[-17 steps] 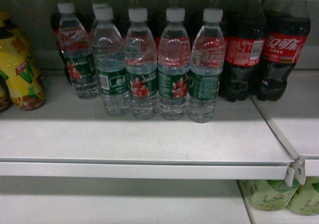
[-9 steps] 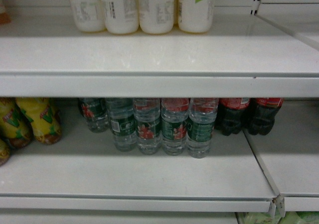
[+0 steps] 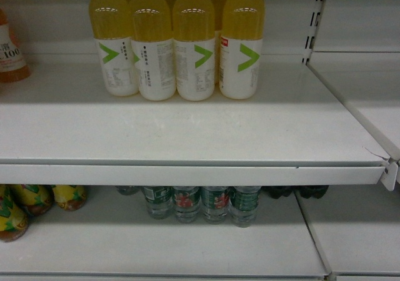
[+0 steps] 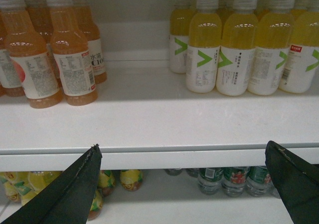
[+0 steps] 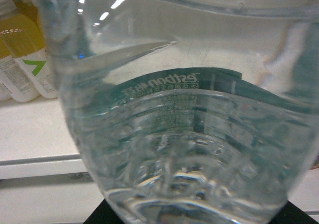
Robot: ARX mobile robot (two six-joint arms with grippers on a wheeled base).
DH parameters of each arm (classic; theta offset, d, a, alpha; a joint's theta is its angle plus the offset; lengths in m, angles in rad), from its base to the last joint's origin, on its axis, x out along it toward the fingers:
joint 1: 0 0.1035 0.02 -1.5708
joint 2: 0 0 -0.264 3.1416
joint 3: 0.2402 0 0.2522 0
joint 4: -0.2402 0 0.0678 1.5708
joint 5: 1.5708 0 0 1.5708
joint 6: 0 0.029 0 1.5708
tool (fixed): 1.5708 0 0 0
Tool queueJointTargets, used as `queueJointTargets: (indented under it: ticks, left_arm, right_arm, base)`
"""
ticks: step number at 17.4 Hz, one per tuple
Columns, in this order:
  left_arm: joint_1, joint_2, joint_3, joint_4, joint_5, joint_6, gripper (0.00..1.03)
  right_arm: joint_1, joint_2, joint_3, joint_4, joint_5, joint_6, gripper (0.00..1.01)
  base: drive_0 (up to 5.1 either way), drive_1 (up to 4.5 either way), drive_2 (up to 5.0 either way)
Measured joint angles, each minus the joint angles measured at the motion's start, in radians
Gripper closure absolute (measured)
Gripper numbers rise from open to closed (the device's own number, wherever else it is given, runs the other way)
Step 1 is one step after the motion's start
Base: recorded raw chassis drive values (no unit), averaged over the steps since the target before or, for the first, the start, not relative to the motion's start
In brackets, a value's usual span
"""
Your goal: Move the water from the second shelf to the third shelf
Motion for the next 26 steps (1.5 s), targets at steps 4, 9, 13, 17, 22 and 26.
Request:
queueJointTargets:
  ticks: [4,9,13,17,22,26]
  left_arm:
    - [0.000,0.000,0.000,-0.003,0.001,0.000,0.05]
    - [0.000,0.000,0.000,-0.002,0.001,0.000,0.05]
    - [0.000,0.000,0.000,-0.002,0.000,0.000,0.05]
    - [0.000,0.000,0.000,-0.001,0.000,0.000,0.05]
    - [0.000,0.000,0.000,-0.002,0.000,0.000,0.05]
    - [0.000,0.000,0.000,-0.001,0.000,0.000,0.05]
  right_arm:
    - [-0.006,0.000,0.000,0.000,0.010,0.000,0.62]
    - [-0.005,0.000,0.000,-0.003,0.004,0.000,0.62]
    - [-0.005,0.000,0.000,-0.002,0.004,0.000,0.62]
    - [-0.005,0.000,0.000,-0.002,0.003,0.000,0.62]
    - [-0.005,0.000,0.000,0.000,0.003,0.000,0.62]
    - [-0.005,0.000,0.000,-0.001,0.003,0.000,0.62]
  base:
    - [0.0,0.00,0.0]
    - [0.0,0.00,0.0]
    - [0.0,0.00,0.0]
    - [0.0,0.00,0.0]
    - [0.0,0.00,0.0]
    - [0.0,0.00,0.0]
